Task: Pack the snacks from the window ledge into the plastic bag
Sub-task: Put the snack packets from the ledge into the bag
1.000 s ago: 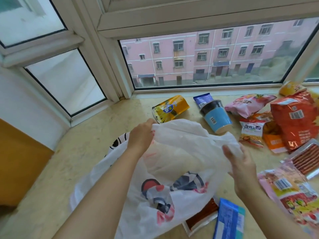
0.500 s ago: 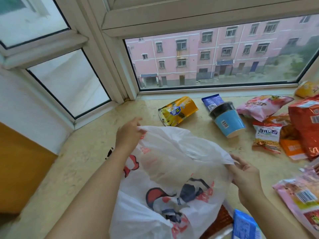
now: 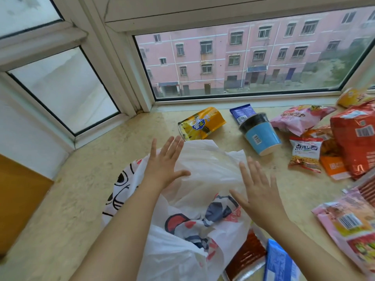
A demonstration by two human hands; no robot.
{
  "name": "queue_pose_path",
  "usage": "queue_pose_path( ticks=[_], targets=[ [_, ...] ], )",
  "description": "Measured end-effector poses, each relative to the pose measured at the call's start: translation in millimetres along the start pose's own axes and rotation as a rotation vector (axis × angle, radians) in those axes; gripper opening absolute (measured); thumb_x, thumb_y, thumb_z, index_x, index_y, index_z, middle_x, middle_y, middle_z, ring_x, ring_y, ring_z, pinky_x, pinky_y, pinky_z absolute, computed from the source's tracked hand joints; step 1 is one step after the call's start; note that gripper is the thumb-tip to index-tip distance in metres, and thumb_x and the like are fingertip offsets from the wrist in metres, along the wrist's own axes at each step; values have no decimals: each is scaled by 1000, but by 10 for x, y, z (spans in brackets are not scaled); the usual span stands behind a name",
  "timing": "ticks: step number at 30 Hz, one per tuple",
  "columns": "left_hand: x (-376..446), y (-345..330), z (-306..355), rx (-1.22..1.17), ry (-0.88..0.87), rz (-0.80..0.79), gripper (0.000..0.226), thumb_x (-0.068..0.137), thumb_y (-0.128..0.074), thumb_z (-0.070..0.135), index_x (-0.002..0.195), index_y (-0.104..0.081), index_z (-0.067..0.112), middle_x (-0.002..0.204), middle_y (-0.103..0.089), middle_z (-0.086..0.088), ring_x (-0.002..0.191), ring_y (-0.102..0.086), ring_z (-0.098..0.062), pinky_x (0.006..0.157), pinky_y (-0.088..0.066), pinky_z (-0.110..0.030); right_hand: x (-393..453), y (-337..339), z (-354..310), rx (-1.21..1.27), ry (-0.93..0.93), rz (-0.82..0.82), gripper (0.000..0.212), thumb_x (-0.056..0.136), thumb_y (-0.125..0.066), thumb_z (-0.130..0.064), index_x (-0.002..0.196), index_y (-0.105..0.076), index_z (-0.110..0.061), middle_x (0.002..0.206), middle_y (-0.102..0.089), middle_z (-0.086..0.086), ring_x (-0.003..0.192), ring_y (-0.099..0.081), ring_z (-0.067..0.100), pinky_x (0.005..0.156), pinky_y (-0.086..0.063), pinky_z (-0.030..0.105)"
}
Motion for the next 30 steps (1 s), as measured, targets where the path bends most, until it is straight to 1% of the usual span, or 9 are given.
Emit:
queue_pose_path(
  ticks=[4, 8, 10, 13, 16, 22, 24, 27, 30],
  targets=[
    [17, 106, 171, -71, 86, 63, 91, 73, 19, 73, 145, 25, 17, 154, 27, 2, 140, 27, -13, 106, 26, -55, -8, -36, 10, -104, 13, 17, 82, 91, -3, -67, 149, -24, -14, 156, -26, 12, 142, -26, 28, 110, -11, 51],
    [-181, 388, 350, -194, -10, 101, 85, 82, 4, 73, 148, 23, 22, 155, 29, 6, 142, 25, -11, 108, 25, -50, -190, 119, -104, -33, 110, 120, 72, 90, -31, -58, 146, -33, -12, 156, -26, 12, 143, -24, 28, 112, -21, 54],
    [-390, 471, 491, -216, -160, 35, 87, 83, -4, 78, 149, 21, 26, 155, 28, 9, 143, 23, -10, 110, 22, -50, -412, 143, -178, 63, 300, 133, 70, 87, -43, -55, 145, -35, -17, 157, -25, 8, 145, -20, 25, 112, -25, 57],
    [-637, 404, 680, -147, -368, 99, 97, 76, -11, 87, 153, 0, 30, 161, 5, 4, 148, 5, -20, 111, 9, -61, -763, -25, -276, -16, 607, -39, 84, 80, -45, -67, 151, -22, -29, 159, -19, 2, 147, -13, 26, 111, -12, 58],
    [-751, 133, 761, -80, -454, 49, 100, 71, -19, 91, 152, -15, 33, 161, -8, -1, 148, -4, -29, 108, 1, -69, -946, -269, -295, -156, 650, -209, 87, 75, -47, -70, 150, -23, -35, 156, -29, 4, 141, -30, 31, 105, -23, 67],
    [-820, -298, 729, -128, -348, -210, 106, 61, -17, 97, 150, -9, 40, 161, -8, 1, 146, -2, -38, 105, -5, -75, -1110, -481, -163, -207, 610, -232, 84, 59, -84, -32, 135, -47, -35, 146, -45, 8, 122, -54, 36, 91, -43, 67],
    [-801, -389, 692, -202, -317, -243, 110, 58, -11, 98, 151, -8, 40, 160, -10, -1, 144, -2, -43, 107, -13, -70, -1155, -514, -98, -214, 611, -240, 85, 58, -84, -27, 135, -49, -36, 146, -46, 6, 123, -54, 36, 95, -41, 65],
    [-790, -483, 635, -229, -269, -279, 115, 50, -14, 100, 147, 10, 45, 158, 13, 5, 143, 16, -39, 113, -11, -62, -1221, -542, -3, -231, 626, -206, 75, 61, -83, -29, 129, -54, -36, 145, -46, 7, 125, -52, 36, 101, -26, 62],
    [-829, -371, 611, -200, -255, -245, 112, 49, -8, 102, 144, 19, 49, 157, 21, 12, 144, 21, -30, 112, -19, -59, -1245, -492, -13, -212, 592, -164, 75, 64, -82, -29, 133, -52, -34, 146, -45, 9, 126, -51, 37, 99, -28, 61]
  ],
)
Point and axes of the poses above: each hand's wrist, its own x-axis towards the middle knuckle, its own y-axis out of the back of the hand, z = x × y, the point moved 3 cm from there along x, towards the middle knuckle
